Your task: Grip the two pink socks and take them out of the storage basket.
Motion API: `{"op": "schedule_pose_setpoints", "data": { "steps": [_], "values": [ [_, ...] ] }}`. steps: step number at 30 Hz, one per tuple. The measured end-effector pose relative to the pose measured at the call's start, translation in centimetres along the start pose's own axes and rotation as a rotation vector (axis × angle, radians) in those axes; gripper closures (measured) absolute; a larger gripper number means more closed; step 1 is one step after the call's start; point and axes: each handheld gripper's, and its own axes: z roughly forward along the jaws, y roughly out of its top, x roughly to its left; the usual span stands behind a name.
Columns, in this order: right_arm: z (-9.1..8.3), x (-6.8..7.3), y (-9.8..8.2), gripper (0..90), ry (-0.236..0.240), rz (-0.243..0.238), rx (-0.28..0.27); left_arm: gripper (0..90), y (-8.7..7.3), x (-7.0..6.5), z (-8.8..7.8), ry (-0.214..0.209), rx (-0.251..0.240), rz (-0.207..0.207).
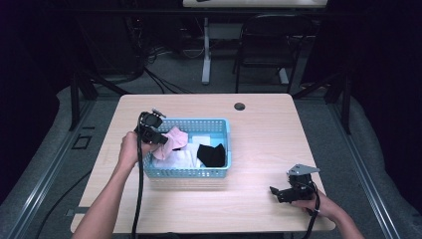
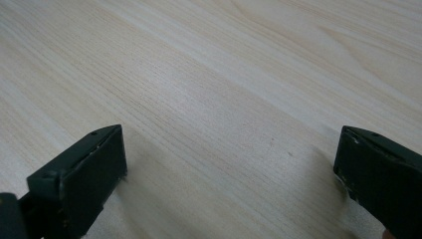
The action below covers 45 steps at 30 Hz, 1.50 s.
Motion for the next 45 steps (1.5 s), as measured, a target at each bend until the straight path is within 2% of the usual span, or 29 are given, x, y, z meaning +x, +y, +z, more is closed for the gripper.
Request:
{"op": "schedule_pose_setpoints", "data": {
  "steps": [8, 15, 23, 30, 36, 45],
  "values": [
    [0.0, 0.0, 0.0, 0.0, 0.0, 0.0, 0.0, 83.8, 0.5, -0.2, -1.4, -0.007, -0.025, 0.009],
    [0.0, 0.0, 0.0, 0.0, 0.0, 0.0, 0.0, 83.8, 0.9, -0.2, -2.8, -0.038, -0.059, 0.01],
    [0.0, 0.0, 0.0, 0.0, 0.0, 0.0, 0.0, 83.8, 1.1, -0.1, -4.4, -0.03, -0.08, 0.019],
    [0.0, 0.0, 0.0, 0.0, 0.0, 0.0, 0.0, 83.8, 1.3, 0.1, -6.0, -0.037, -0.115, 0.01],
    [0.0, 0.0, 0.0, 0.0, 0.0, 0.0, 0.0, 83.7, 1.0, 0.7, -7.4, -0.022, -0.136, 0.001],
    [0.0, 0.0, 0.0, 0.0, 0.0, 0.0, 0.0, 83.8, -0.1, 2.5, -9.8, 0.005, -0.177, -0.037]
  ]
}}
